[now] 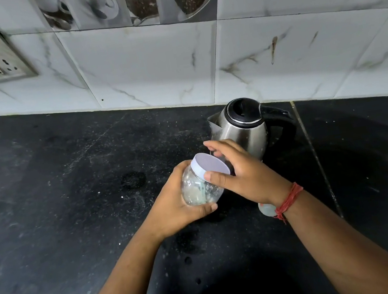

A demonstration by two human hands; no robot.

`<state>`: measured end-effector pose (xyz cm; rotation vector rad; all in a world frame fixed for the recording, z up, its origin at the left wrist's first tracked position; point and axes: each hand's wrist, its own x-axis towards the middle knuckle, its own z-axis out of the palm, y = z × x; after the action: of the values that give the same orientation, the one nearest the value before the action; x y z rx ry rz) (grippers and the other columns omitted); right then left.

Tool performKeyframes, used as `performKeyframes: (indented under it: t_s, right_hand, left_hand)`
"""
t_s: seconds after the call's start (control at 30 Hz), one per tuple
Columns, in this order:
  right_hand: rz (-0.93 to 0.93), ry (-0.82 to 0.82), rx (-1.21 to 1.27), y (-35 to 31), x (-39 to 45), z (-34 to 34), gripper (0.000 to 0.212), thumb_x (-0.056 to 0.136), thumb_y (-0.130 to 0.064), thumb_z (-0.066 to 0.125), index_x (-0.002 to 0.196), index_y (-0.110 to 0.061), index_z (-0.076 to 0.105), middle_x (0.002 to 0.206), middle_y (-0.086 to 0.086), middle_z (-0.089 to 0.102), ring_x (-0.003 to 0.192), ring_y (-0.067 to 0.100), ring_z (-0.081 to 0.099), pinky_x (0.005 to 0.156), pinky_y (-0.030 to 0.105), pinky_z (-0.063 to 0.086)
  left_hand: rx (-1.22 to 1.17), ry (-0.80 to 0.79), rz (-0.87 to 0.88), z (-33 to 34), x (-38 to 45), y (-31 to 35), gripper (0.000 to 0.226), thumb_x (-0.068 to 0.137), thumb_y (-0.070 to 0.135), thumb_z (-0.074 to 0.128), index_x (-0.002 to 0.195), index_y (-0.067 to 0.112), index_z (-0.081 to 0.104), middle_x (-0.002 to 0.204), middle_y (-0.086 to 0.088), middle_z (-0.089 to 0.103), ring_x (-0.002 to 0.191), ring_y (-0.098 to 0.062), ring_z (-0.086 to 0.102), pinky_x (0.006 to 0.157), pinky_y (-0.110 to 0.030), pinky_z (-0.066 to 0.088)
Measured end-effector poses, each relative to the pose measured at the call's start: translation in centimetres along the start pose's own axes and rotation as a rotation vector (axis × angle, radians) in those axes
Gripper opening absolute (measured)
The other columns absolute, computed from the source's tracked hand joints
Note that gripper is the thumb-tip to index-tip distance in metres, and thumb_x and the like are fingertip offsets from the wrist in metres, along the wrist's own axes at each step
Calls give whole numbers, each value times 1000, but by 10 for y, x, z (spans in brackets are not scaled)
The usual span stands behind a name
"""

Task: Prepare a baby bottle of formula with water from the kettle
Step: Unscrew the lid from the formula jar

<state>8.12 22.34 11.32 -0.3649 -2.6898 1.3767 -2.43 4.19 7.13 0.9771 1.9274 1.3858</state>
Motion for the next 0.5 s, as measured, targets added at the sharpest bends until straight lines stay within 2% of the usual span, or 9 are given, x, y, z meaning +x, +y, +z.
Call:
performKeyframes:
  t_s: [0.03, 0.1, 0.17, 0.27, 0.3, 0.37, 0.43, 0.5]
  right_hand:
    - [15, 53, -76, -1, 0, 2, 81, 79, -70, 59, 147, -29, 45, 136, -15, 45, 128, 5, 48, 110, 35, 44]
    - [32, 105, -120, -1, 0, 3, 84, 74, -76, 56, 142, -27, 50, 122, -12, 48, 114, 9, 53, 102, 36, 49]
    - [22, 100, -41, 0, -1, 2, 76, 74, -64, 63, 141, -29, 50, 121, -10, 50, 112, 8, 54, 103, 36, 49]
    - [-13, -35, 147, 3, -3, -3, 74, 78, -29, 68, 147, -28, 42, 142, -7, 49, 132, 3, 47, 116, 33, 38]
    - [-18, -68, 182, 4, -3, -3, 76, 79, -26, 67, 149, -28, 39, 147, -6, 47, 137, 2, 43, 119, 32, 35]
    - [-9, -39, 163, 2, -3, -1, 77, 80, -42, 69, 149, -29, 38, 146, -9, 46, 137, 2, 43, 117, 32, 36]
    - [23, 44, 34, 1, -1, 3, 84, 75, -66, 65, 147, -30, 41, 134, -10, 49, 125, 6, 50, 110, 34, 44]
    - [49, 79, -47, 0, 0, 4, 84, 72, -72, 63, 143, -31, 44, 124, -9, 51, 114, 8, 54, 103, 37, 49]
  left_hand:
    - [9, -2, 6, 0, 0, 1, 94, 69, 18, 95, 143, 32, 39, 130, 15, 58, 116, -2, 62, 90, -17, 51]
    - [22, -15, 14, 0, 2, 2, 94, 69, 20, 96, 142, 34, 39, 132, 15, 58, 118, -4, 61, 92, -18, 51]
    - [34, -25, 20, 0, 2, 2, 94, 69, 21, 96, 142, 33, 39, 132, 15, 58, 119, -4, 61, 93, -17, 50]
    - [37, -25, 32, -1, 1, 0, 96, 69, 21, 96, 145, 28, 39, 134, 14, 58, 120, -4, 60, 96, -19, 50]
    - [38, -24, 35, -1, 1, 0, 96, 69, 21, 96, 146, 27, 38, 134, 14, 58, 120, -5, 60, 96, -19, 50]
    - [52, -25, 54, -2, 1, 0, 95, 69, 22, 96, 145, 30, 39, 132, 18, 57, 121, -6, 60, 95, -19, 51]
    - [77, -26, 64, -3, 2, 0, 95, 68, 25, 97, 143, 36, 39, 129, 25, 57, 120, -6, 60, 95, -20, 52]
    - [98, -34, 61, -3, 2, -1, 95, 67, 30, 97, 143, 36, 39, 130, 24, 57, 120, -7, 60, 95, -24, 53]
